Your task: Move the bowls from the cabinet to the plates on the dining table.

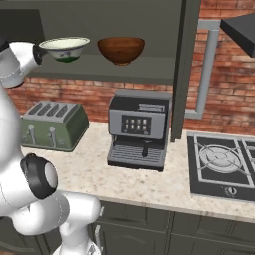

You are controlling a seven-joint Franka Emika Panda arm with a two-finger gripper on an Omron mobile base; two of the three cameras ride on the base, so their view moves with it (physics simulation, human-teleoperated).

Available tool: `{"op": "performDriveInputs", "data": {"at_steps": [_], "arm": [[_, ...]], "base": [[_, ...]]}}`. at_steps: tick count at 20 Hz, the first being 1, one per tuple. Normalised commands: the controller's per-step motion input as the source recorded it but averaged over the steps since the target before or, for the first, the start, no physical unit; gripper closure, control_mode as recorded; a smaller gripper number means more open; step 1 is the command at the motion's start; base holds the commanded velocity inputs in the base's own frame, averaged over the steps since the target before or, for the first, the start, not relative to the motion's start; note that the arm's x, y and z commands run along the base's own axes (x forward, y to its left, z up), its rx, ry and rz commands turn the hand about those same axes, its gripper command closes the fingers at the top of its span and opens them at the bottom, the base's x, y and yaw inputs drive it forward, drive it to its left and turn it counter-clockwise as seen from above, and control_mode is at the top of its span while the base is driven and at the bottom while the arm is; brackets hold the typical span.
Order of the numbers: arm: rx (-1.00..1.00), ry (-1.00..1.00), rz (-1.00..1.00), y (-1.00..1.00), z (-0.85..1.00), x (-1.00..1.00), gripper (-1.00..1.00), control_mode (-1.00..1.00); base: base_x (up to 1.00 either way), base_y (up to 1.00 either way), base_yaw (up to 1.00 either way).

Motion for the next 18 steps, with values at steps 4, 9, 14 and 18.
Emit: {"op": "performDriveInputs", "data": {"at_steps": [4,9,14,18], "arm": [[0.04,-0.06,-0.09,-0.37,0.04,-0.48,-1.00,-1.00],[0.07,-0.04,-0.17,-0.54,0.00,-0.49,-1.00,-1.00],[0.02,0.04,-0.24,-0.45,0.01,-0.27,-1.00,-1.00],[-0.01,0.23,-0.33,-0.30,0.10,-0.01,-1.00,-1.00]], "base": [[0.00,0.00,0.00],[0.00,0.00,0.00],[0.00,0.00,0.00],[0.00,0.00,0.00]]}}
